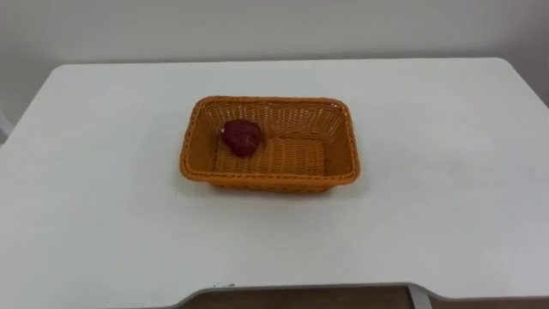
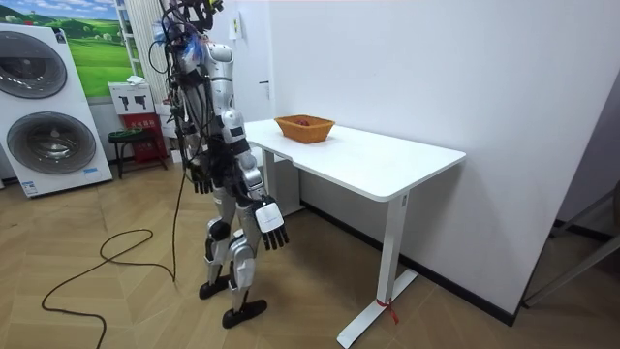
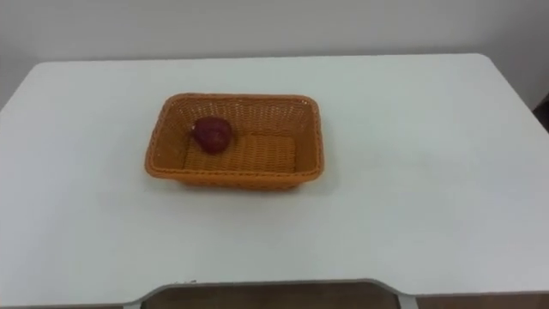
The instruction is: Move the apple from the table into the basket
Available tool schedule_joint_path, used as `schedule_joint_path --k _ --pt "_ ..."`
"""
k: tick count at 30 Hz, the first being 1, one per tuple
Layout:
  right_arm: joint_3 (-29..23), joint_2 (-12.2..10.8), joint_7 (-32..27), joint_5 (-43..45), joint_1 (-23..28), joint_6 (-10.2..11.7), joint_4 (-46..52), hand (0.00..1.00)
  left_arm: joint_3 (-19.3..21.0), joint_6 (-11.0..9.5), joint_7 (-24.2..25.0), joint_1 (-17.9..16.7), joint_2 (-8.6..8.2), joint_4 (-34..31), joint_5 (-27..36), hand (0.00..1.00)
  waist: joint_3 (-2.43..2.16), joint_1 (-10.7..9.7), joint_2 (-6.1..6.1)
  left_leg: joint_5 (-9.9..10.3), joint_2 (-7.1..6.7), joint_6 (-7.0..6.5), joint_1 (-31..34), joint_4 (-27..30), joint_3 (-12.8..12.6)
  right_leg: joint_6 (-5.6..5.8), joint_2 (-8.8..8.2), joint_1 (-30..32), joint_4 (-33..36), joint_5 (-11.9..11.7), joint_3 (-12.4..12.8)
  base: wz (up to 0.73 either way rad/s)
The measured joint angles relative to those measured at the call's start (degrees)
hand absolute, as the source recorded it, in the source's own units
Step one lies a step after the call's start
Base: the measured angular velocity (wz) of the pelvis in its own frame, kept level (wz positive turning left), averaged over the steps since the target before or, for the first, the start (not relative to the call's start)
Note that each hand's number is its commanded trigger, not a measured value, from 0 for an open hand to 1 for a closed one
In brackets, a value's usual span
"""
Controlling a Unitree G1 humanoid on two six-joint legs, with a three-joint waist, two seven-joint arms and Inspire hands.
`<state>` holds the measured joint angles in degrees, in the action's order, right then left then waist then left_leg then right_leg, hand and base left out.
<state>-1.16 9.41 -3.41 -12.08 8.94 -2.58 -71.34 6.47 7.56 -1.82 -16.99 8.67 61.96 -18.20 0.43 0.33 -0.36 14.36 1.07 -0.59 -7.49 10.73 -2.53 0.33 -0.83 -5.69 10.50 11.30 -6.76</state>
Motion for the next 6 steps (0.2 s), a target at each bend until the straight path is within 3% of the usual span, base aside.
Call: schedule_joint_path --k 6 --pt "0.1 0.1 2.4 -0.1 0.1 0.0 -0.4 0.00 0.0 1.2 0.2 0.1 -0.35 0.0 0.0 0.00 -0.05 0.0 0.00 0.0 -0.02 0.00 0.1 0.1 0.4 0.00 -0.08 -0.2 -0.2 0.0 -0.6 0.02"
